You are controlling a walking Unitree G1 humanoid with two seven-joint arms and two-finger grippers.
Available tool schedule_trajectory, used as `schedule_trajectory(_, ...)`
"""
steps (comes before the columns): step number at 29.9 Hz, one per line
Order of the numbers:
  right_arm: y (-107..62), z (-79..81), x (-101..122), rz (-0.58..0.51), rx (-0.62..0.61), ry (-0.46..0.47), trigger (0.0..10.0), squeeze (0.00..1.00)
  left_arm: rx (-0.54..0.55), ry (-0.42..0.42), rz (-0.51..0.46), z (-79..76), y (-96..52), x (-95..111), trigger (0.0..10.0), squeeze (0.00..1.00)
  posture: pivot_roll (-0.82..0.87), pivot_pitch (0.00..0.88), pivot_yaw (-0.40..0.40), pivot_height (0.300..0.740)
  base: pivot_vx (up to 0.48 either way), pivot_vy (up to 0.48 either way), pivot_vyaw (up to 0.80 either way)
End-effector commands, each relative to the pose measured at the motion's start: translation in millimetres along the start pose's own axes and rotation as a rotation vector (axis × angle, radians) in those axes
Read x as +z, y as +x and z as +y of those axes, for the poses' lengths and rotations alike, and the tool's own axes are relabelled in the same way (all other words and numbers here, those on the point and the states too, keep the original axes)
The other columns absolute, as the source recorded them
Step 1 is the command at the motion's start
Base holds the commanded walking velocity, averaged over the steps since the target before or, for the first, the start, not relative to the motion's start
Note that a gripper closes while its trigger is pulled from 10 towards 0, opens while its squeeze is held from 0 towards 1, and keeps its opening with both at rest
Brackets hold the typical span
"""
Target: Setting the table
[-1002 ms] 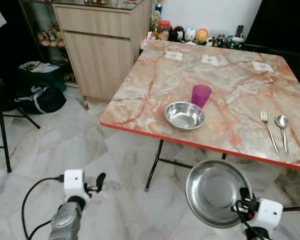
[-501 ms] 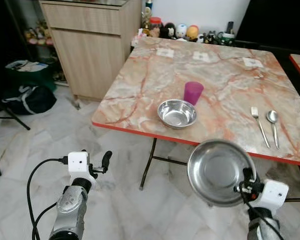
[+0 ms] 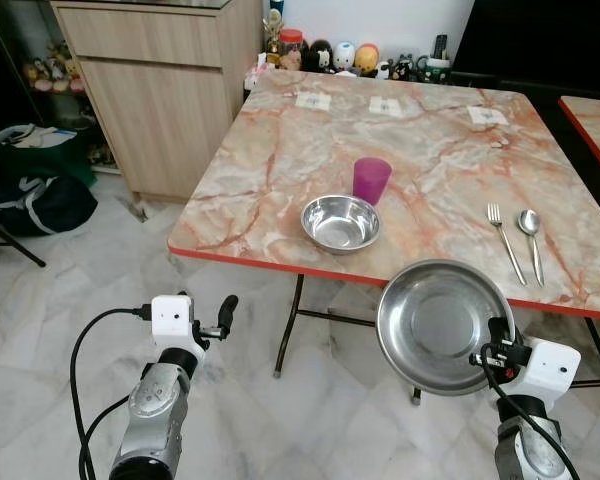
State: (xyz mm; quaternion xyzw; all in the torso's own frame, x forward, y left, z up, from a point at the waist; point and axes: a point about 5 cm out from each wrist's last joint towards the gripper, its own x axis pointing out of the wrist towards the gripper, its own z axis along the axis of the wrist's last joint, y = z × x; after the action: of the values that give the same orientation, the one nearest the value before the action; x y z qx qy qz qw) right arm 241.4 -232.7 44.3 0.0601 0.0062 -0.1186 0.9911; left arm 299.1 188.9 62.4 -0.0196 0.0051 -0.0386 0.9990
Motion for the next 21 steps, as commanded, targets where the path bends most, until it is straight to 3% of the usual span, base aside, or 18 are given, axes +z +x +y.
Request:
schedule_trajectory(1,1.5,1.1,1,0.0,-0.006,0.018,10.0,0.0,0.006,-0.008,0.017,0.1,2.0,-2,10.0,0.0,-0.01,0.022,-0.054,0.74,0.0,0.0,0.0)
schedule_trajectory(8,12.7,21.3,-2,0.012,0.053,0.043,10.0,0.0,0.037,-0.016,0.029,4.4,-0.4,-4,10.0,0.0,0.0,0.0,-0.052,0.74,0.0,0.0,0.0)
schedule_trajectory(21,0.7,25.5,-13,0.039,0.054,0.055,10.0,0.0,0.08,-0.012,0.051,16.7,-0.7,-6,10.0,0.0,-0.05,0.0,-0.031,0.74,0.0,0.0,0.0)
